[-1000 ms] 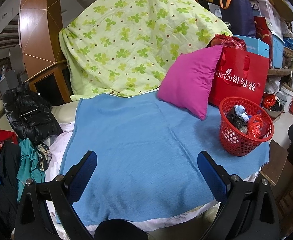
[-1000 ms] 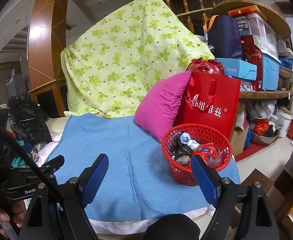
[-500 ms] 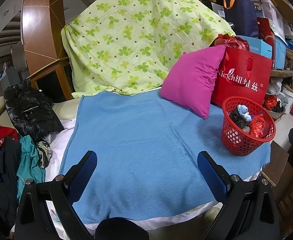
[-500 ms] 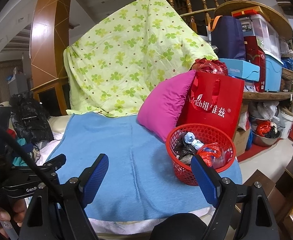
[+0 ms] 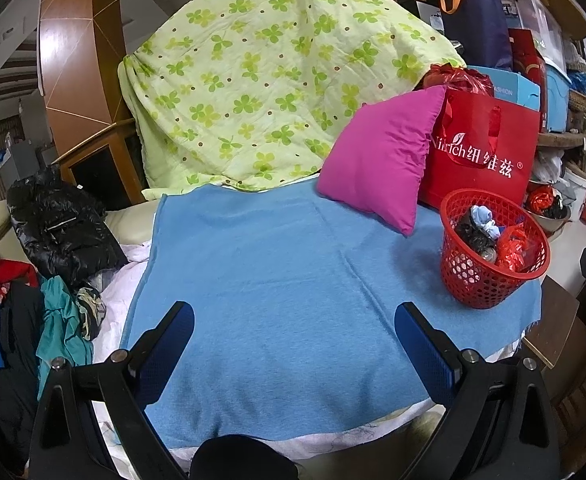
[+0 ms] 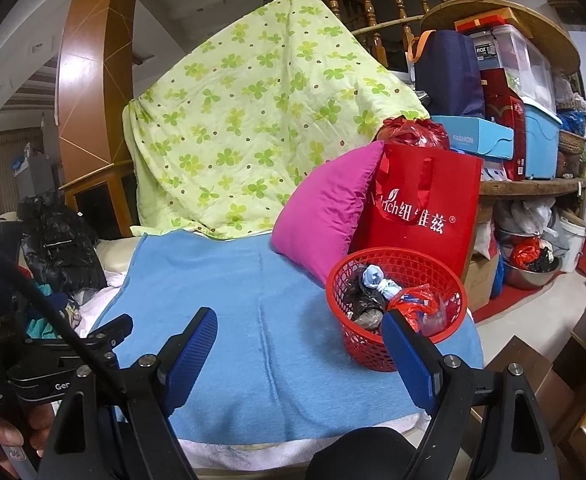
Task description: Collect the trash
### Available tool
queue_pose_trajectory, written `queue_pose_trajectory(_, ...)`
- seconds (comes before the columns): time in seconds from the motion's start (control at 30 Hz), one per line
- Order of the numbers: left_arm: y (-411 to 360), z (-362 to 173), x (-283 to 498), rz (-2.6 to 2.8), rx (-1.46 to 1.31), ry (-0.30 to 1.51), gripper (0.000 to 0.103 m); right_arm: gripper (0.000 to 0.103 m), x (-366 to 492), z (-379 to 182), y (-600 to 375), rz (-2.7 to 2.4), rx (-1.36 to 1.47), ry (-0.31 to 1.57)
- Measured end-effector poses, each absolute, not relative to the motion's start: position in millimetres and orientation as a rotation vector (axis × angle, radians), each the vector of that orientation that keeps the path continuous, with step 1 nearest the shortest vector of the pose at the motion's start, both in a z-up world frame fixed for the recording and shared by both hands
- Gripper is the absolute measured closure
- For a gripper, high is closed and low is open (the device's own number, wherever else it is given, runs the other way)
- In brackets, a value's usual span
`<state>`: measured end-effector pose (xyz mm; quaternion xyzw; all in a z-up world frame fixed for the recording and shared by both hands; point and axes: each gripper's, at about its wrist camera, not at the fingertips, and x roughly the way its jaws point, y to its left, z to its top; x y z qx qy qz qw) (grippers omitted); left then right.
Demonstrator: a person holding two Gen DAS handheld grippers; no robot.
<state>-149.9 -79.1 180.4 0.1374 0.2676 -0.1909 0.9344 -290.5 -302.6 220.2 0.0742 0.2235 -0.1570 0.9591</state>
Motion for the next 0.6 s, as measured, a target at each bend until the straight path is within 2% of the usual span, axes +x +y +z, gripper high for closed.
queue_pose_trajectory(0.6, -98, 185, -163, -0.392, 0.328, 0.523, 0.003, 0.016, -306, 216, -330, -0.342, 0.217, 0.426)
